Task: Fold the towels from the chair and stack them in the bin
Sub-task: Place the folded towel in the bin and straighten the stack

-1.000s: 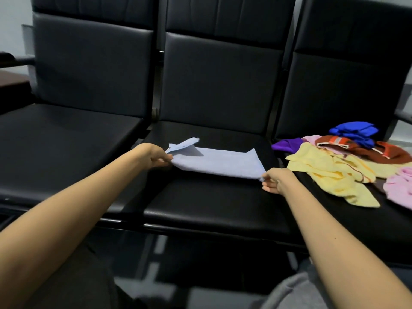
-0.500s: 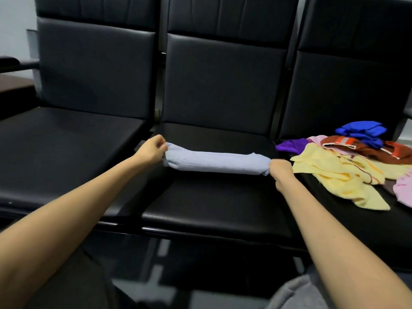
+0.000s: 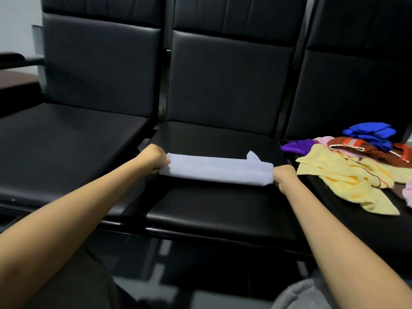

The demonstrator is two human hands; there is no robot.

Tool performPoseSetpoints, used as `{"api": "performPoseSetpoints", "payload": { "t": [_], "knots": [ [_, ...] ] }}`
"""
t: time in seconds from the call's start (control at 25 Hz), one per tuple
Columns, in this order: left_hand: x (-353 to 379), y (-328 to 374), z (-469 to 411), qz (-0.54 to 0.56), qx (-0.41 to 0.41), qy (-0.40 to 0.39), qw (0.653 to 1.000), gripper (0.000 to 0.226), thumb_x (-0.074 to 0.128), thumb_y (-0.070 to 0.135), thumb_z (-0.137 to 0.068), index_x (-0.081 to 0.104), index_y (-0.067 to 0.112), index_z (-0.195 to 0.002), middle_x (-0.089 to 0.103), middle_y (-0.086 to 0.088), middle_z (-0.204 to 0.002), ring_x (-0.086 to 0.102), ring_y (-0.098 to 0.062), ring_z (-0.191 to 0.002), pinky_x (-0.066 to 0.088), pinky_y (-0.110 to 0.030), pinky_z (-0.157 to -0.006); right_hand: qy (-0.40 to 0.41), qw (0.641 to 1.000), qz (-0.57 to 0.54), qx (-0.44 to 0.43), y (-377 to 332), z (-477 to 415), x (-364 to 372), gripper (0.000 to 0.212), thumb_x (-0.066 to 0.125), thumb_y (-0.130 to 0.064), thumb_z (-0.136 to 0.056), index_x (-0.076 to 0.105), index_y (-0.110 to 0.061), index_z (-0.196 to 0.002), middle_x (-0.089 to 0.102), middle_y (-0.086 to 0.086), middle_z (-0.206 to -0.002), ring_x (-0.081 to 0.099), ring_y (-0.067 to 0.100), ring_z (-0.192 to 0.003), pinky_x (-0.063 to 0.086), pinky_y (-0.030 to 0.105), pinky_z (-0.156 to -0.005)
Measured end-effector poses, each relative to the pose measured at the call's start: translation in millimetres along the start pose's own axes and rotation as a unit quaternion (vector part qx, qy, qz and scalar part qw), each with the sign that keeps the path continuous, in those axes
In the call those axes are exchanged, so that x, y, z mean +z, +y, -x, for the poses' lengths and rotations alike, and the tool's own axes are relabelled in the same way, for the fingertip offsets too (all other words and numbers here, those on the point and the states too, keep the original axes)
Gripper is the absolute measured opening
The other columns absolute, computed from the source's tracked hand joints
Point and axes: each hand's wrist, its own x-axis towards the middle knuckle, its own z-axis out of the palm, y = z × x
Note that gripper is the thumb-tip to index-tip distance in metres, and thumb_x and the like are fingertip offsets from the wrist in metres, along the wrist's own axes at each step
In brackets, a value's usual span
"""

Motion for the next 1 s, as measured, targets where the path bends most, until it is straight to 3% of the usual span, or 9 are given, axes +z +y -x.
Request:
{"api": "performPoseSetpoints", "payload": {
  "t": [0.08, 0.2, 0.24, 0.36, 0.48, 0.6, 0.76, 0.88, 1.0],
  "knots": [
    [-6, 2, 5, -0.061, -0.069, -0.090, 0.992, 0.012, 0.052, 0.007, -0.089, 0.055, 0.005, -0.077, 0.049, -0.011, -0.058, 0.046, -0.021, -0.048, 0.036, -0.021, -0.044, -0.012, 0.999, 0.030, 0.010, 0, -2, 0, 0.025, 0.040, 0.002, -0.093, 0.042, -0.006, -0.069, 0.038, 0.009, -0.067, 0.037, 0.018, -0.056, 0.031, 0.025, -0.050],
    [-17, 10, 7, -0.016, -0.131, -0.171, 0.976, 0.020, 0.059, 0.018, -0.091, 0.054, 0.009, -0.073, 0.056, -0.004, -0.067, 0.053, -0.015, -0.060, 0.039, -0.023, -0.056, -0.030, 0.997, 0.065, 0.014, -15, -4, -4, 0.017, 0.043, -0.002, -0.094, 0.057, 0.007, -0.096, 0.056, 0.022, -0.088, 0.056, 0.029, -0.076, 0.036, 0.027, -0.058],
    [-20, 12, 4, 0.002, -0.133, -0.160, 0.978, 0.026, 0.060, 0.026, -0.091, 0.053, 0.010, -0.073, 0.055, -0.003, -0.068, 0.052, -0.014, -0.061, 0.037, -0.023, -0.056, -0.025, 0.997, 0.065, -0.024, -22, -6, -5, 0.022, 0.042, -0.004, -0.094, 0.058, 0.008, -0.102, 0.057, 0.024, -0.100, 0.059, 0.032, -0.087, 0.036, 0.027, -0.059],
    [-21, 18, -5, 0.112, -0.116, -0.060, 0.985, 0.040, 0.055, 0.046, -0.091, 0.054, 0.009, -0.074, 0.052, -0.002, -0.067, 0.049, -0.013, -0.057, 0.037, -0.022, -0.053, -0.066, 0.997, -0.044, 0.023, -32, -6, 2, 0.024, 0.041, -0.016, -0.094, 0.058, 0.000, -0.092, 0.056, 0.016, -0.099, 0.055, 0.024, -0.078, 0.041, 0.025, -0.065],
    [-13, 23, -4, 0.204, -0.138, -0.071, 0.967, 0.031, 0.060, 0.037, -0.091, 0.058, 0.006, -0.096, 0.058, -0.006, -0.094, 0.058, -0.014, -0.083, 0.048, -0.027, -0.073, -0.074, 0.997, -0.036, -0.005, -26, -11, 13, 0.039, 0.054, -0.019, -0.093, 0.054, 0.007, -0.122, 0.057, 0.019, -0.124, 0.054, 0.024, -0.098, 0.042, 0.032, -0.081],
    [-9, 25, -1, 0.187, -0.124, -0.097, 0.970, 0.009, 0.062, 0.013, -0.090, 0.056, 0.007, -0.093, 0.056, -0.009, -0.095, 0.052, -0.016, -0.070, 0.046, -0.028, -0.065, -0.035, 0.994, -0.041, -0.097, -21, -14, 17, 0.029, 0.059, -0.003, -0.086, 0.059, 0.013, -0.110, 0.064, 0.022, -0.107, 0.054, 0.020, -0.087, 0.042, 0.032, -0.072],
    [-1, 23, -8, 0.232, -0.037, -0.031, 0.972, 0.006, 0.059, 0.000, -0.087, 0.058, 0.006, -0.089, 0.058, -0.015, -0.093, 0.052, -0.016, -0.062, 0.043, -0.026, -0.055, -0.002, 0.984, -0.088, -0.157, -16, -26, 20, 0.015, 0.057, -0.008, -0.085, 0.064, 0.002, -0.095, 0.059, 0.006, -0.086, 0.054, 0.021, -0.081, 0.039, 0.028, -0.065],
    [11, 16, -13, 0.080, -0.009, 0.014, 0.997, 0.017, 0.062, 0.020, -0.088, 0.057, 0.004, -0.088, 0.059, -0.019, -0.098, 0.058, -0.024, -0.075, 0.045, -0.031, -0.061, 0.030, 0.987, -0.001, -0.159, -8, -32, 30, 0.033, 0.058, -0.021, -0.090, 0.056, -0.005, -0.118, 0.059, 0.012, -0.116, 0.055, 0.031, -0.111, 0.042, 0.033, -0.087],
    [18, 19, -20, -0.193, 0.135, 0.133, 0.963, 0.043, 0.057, 0.031, -0.089, 0.049, 0.007, -0.124, 0.053, -0.015, -0.127, 0.051, -0.034, -0.115, 0.041, -0.039, -0.092, 0.085, 0.965, 0.145, -0.202, -14, -24, 35, 0.051, 0.052, -0.023, -0.094, 0.037, -0.005, -0.139, 0.039, 0.017, -0.143, 0.038, 0.035, -0.131, 0.031, 0.041, -0.106]
  ]
}}
